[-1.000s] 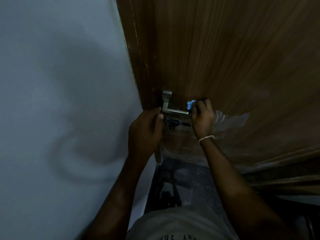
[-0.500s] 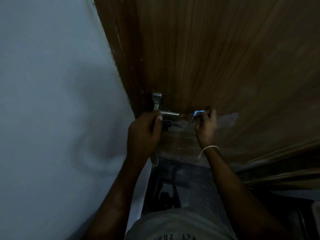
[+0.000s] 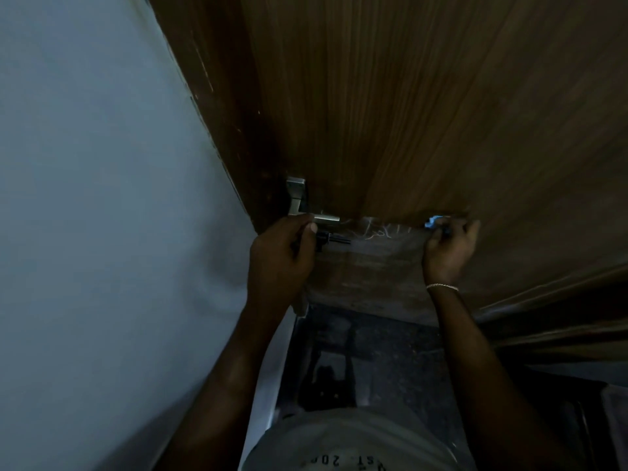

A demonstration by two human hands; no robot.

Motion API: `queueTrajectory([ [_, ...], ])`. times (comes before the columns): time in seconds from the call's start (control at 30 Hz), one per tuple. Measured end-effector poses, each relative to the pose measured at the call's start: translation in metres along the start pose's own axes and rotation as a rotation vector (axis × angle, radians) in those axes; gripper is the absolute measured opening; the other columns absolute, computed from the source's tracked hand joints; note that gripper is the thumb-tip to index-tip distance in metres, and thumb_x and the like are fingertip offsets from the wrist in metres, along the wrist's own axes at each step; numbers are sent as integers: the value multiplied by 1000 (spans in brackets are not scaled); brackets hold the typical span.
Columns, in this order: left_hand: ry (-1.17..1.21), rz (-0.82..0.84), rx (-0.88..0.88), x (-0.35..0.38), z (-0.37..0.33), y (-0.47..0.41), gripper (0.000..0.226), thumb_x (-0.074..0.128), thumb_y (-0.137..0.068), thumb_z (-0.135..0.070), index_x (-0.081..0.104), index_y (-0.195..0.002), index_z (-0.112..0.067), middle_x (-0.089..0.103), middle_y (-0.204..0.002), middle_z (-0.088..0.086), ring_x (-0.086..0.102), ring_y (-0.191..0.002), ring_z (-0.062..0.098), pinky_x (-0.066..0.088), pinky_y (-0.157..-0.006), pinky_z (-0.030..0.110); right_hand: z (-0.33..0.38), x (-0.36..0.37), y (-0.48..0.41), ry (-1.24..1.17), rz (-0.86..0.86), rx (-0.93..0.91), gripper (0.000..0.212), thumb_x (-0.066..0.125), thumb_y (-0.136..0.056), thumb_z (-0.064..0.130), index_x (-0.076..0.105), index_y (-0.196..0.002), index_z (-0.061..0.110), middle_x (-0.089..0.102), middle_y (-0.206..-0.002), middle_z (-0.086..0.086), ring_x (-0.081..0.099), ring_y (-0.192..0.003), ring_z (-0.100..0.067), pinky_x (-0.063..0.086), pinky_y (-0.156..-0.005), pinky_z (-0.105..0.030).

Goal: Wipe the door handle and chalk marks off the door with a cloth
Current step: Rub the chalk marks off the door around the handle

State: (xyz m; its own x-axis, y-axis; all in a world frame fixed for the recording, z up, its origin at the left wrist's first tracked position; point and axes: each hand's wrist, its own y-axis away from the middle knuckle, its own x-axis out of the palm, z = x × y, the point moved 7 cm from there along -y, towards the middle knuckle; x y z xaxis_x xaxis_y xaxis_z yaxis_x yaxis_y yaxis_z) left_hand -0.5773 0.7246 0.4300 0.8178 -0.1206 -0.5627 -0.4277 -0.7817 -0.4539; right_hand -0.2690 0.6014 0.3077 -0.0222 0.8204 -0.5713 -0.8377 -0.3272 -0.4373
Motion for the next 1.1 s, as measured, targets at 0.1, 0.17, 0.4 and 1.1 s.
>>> queueTrajectory([
  [0.1, 10, 14, -16, 7, -1, 2, 20, 60, -101, -16, 74, -114, -10, 75, -101, 0, 69, -90, 7, 56, -80, 22, 21, 0, -3, -7, -1, -121, 18, 55, -83, 4, 65, -97, 10, 54, -110, -15, 55, -93, -21, 35, -83, -15],
  [0.17, 17, 24, -15, 12, -4, 2, 20, 60, -101, -16, 74, -114, -10, 75, -102, 0, 70, -92, 9, 58, -80, 27, 24, 9, 8, 12, 83, -165, 19, 56, -87, 2, 67, -100, 8, 56, -112, -15, 57, -96, -23, 42, -85, -21],
  [0.4, -2, 6, -17, 9, -3, 4, 20, 60, -101, -17, 74, -116, -12, 75, -103, -3, 68, -92, 1, 55, -82, 15, 5, -33, -22, -45, -118, -51, 13, 61, -81, 3, 65, -92, 8, 57, -105, -21, 58, -93, -33, 44, -84, -31],
  [1.1, -4, 11, -42, 10, 2, 12, 20, 61, -100, -17, 74, -115, -12, 76, -102, -1, 69, -92, 4, 57, -80, 22, -7, 44, 26, 129, 277, -149, 8, 61, -88, 4, 66, -93, 3, 59, -116, -19, 62, -88, -37, 50, -71, -35],
])
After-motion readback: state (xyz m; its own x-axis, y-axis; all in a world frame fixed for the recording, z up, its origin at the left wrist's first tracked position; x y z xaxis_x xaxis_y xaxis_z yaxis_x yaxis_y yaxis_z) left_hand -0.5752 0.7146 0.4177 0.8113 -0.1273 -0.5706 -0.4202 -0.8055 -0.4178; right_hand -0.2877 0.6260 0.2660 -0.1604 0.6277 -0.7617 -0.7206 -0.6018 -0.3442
